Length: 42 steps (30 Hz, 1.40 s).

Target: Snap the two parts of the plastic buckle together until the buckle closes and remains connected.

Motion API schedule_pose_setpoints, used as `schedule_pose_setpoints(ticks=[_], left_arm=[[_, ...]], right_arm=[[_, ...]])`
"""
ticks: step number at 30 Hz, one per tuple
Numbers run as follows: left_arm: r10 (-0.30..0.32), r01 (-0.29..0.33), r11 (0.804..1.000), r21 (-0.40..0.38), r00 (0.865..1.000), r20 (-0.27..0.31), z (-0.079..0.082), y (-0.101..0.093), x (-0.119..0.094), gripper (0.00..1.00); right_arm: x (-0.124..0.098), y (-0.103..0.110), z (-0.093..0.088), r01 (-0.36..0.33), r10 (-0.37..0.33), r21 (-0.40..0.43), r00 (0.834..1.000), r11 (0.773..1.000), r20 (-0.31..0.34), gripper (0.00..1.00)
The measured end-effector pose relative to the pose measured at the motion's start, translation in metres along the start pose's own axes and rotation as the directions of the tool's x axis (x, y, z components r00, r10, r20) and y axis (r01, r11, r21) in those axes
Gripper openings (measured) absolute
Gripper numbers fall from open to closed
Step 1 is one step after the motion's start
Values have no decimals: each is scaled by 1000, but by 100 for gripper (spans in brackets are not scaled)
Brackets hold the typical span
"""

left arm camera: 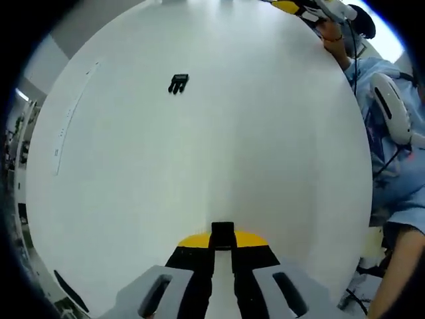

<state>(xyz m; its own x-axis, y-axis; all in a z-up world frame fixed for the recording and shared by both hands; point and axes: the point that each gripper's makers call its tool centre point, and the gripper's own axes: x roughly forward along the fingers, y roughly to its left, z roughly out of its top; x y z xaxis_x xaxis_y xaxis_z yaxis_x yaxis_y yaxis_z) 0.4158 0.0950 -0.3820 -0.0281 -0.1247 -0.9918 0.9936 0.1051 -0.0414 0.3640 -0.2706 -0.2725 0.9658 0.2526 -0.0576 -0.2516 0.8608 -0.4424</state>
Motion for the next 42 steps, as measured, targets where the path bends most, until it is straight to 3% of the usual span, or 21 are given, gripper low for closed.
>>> schedule_pose_setpoints(ticks=[14, 42], left_arm=[[-5, 5, 1000, 11, 1000, 10, 2, -26, 2, 8], [-8, 10, 992, 124, 1000, -18, 10, -84, 5, 8]], right_arm=[[1, 1, -1, -3, 3, -5, 1000, 1000, -4, 41], [4, 4, -5, -3, 2, -24, 1000, 1000, -29, 41]])
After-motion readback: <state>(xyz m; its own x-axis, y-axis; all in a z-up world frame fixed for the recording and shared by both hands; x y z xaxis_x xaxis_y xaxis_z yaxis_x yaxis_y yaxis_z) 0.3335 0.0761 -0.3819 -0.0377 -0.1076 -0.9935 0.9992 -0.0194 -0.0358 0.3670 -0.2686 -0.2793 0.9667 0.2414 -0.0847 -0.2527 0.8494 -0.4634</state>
